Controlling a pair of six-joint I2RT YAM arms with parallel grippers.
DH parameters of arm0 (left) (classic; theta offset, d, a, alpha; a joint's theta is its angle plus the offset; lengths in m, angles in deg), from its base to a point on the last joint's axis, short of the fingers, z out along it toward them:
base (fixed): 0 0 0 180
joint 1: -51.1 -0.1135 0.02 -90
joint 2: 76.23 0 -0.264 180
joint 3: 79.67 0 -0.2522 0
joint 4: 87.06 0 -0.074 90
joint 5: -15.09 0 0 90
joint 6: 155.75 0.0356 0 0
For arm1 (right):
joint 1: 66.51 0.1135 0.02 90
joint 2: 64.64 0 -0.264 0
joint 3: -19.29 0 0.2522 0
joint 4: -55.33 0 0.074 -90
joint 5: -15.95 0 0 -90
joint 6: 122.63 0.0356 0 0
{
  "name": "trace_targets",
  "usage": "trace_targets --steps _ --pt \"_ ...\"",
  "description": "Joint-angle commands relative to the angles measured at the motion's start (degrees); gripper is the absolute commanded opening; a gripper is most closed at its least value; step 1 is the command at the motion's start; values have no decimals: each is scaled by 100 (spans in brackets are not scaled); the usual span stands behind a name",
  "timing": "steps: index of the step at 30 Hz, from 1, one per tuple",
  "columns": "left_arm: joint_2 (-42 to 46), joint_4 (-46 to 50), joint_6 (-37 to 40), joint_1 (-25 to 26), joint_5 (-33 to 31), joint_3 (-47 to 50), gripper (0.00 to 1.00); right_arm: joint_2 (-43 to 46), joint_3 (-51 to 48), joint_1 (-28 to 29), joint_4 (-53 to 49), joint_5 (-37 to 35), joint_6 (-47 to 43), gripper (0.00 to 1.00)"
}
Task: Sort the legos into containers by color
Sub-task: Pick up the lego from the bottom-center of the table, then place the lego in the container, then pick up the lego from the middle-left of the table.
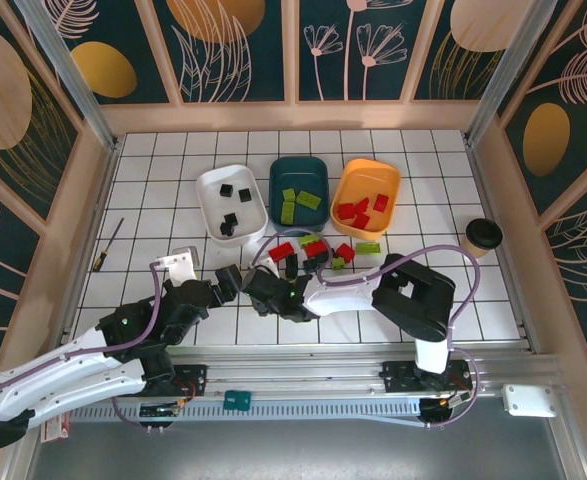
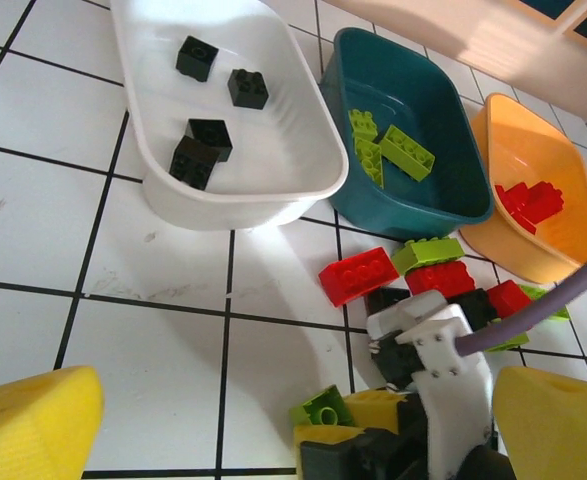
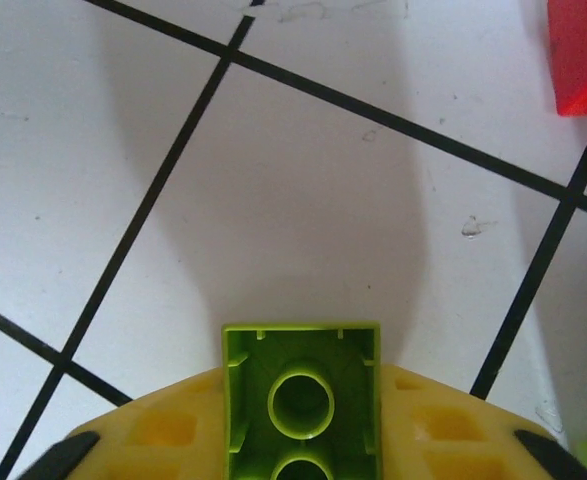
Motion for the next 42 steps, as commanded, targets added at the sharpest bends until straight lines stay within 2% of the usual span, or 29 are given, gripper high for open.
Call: trace_targets --steps 1,4,7,13,17,18,19,21,22,25,27,32,37,42 --pt "-6 -17 87 4 -124 132 99 897 -176 -335 391 161 -304 20" --pt "-67 -197 121 8 -71 278 99 1412 -194 -854 602 355 -461 20" --pt "-138 -468 269 6 71 429 99 1425 50 -1528 771 669 -497 20" --pt "-528 -863 544 5 403 523 99 216 1256 -2413 480 549 -497 20" --pt "-942 -1144 680 11 682 568 99 -635 2089 -2745 275 400 -421 23" --pt "-1063 -1234 719 7 761 577 99 -830 2310 -2823 204 410 -391 26" --pt "-1171 -1326 768 4 849 600 99 -1010 2504 -2893 151 436 -357 32" --pt "-1388 -1531 863 7 975 621 99 -1260 2840 -3008 25 504 -302 54" --pt "-1511 -1647 911 11 1047 630 99 -1329 2972 -3059 -21 524 -280 60" --pt "-1901 -2009 1134 9 1365 604 99 -1273 3109 -3108 -117 486 -271 66" --pt "-2201 -2281 1343 11 1686 541 99 -969 2867 -3100 -17 486 -271 67" --pt "-3184 -3011 1626 65 2621 356 88 59 1653 -3106 371 446 -147 67" --pt "-4258 -3136 1858 653 2662 -113 85 1046 276 -3176 606 396 20 67" --pt "-5337 -3045 2072 1086 2472 -740 79 1838 -672 -3232 734 381 175 68"
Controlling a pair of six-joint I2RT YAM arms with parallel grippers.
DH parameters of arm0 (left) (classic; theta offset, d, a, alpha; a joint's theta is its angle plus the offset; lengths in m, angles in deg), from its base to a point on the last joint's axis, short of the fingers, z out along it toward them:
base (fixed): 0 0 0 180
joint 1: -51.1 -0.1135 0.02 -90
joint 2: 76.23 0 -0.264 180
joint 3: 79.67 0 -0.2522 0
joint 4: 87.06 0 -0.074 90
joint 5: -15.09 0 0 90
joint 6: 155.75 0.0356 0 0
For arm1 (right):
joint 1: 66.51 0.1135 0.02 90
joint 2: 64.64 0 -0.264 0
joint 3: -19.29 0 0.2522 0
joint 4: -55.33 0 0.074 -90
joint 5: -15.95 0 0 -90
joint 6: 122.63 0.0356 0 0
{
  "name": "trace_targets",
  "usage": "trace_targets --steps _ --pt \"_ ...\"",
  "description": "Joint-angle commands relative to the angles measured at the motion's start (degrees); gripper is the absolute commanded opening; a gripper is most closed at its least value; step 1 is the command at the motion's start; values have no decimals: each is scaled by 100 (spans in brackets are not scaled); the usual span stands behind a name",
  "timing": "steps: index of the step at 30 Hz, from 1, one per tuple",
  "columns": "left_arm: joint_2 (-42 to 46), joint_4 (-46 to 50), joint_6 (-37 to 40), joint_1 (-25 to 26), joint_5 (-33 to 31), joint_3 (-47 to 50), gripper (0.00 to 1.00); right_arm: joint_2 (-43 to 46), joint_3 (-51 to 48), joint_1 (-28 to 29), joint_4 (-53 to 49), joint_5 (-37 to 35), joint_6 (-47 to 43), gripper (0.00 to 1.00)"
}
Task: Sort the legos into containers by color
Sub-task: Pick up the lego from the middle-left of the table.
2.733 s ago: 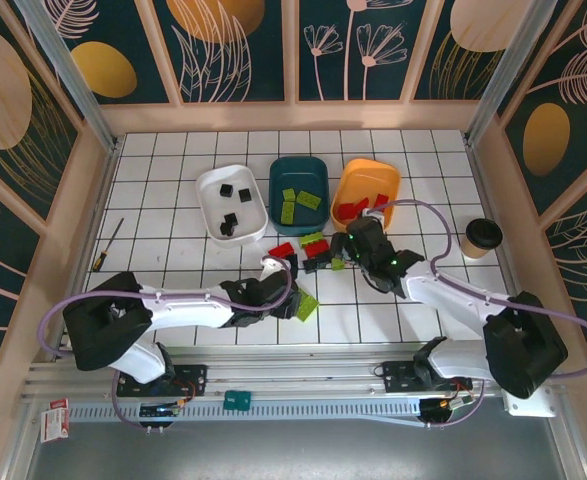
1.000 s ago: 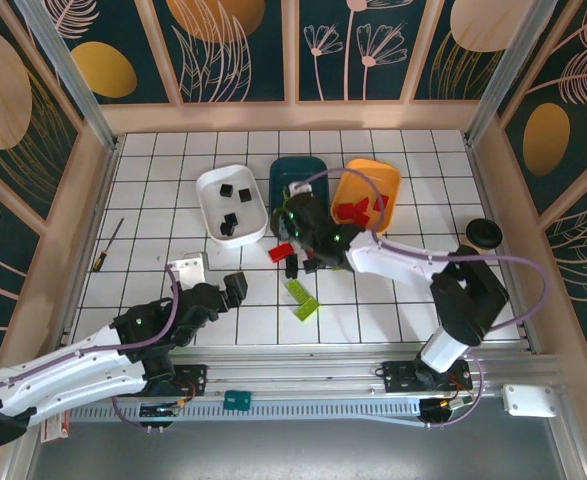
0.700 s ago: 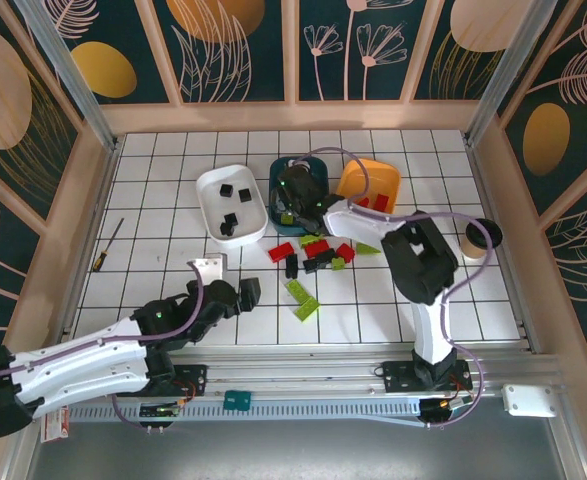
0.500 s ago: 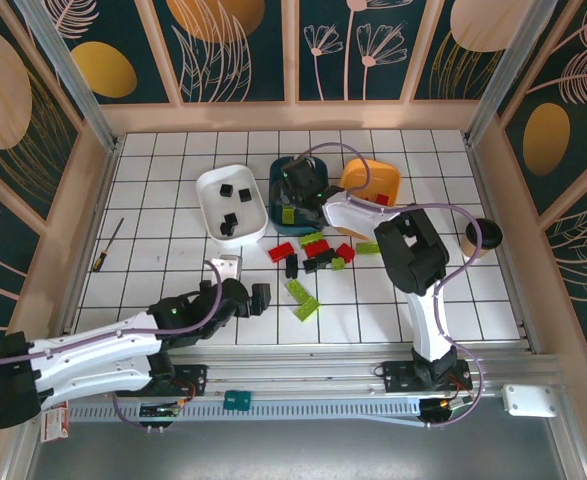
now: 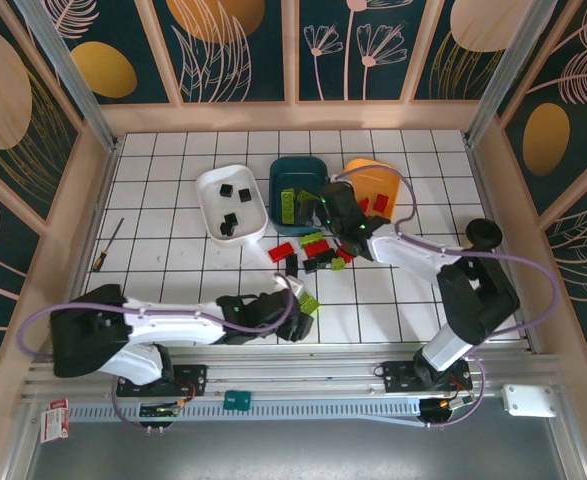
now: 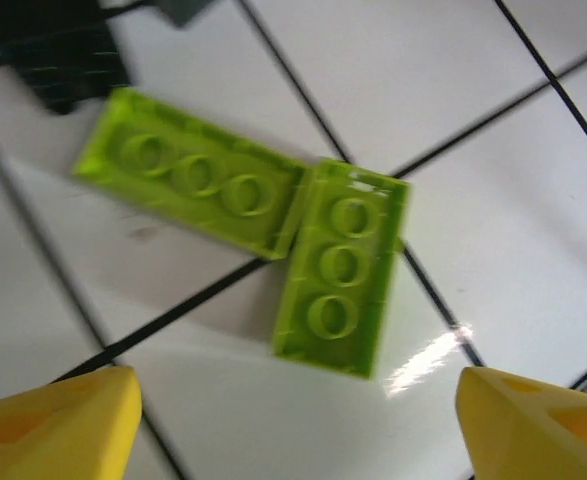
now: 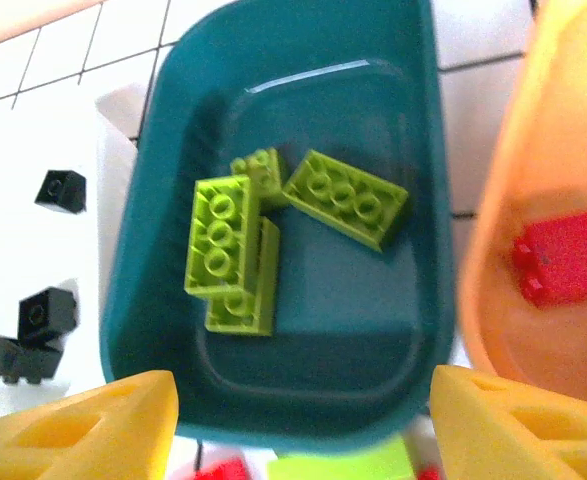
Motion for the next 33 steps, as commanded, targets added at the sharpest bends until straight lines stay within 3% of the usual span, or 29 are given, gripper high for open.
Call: trace_targets --steps 1,9,14,18,20,23,28,33 --pt "-555 -92 309 181 -46 -439 77 462 -475 -53 206 -137 208 68" --pt "-1376 386 445 212 -652 -1042 62 1255 -996 -72 160 -189 248 68" --pt "-1713 587 501 238 -1017 -1157 59 1468 -1146 -79 133 -199 281 68" --pt "-1839 596 528 252 -982 -1192 42 1575 -1263 -82 129 -267 319 68" --pt "-1797 596 511 280 -984 -1147 39 1610 -1273 -93 86 -309 327 68" --pt "-1495 578 437 290 -863 -1056 33 1686 -1301 -119 66 -352 343 68" --pt "-163 179 301 226 -572 -808 31 1818 -1325 -159 24 -372 358 68" --pt "1064 86 216 -929 -581 -376 30 1880 -1442 -157 71 -202 434 68"
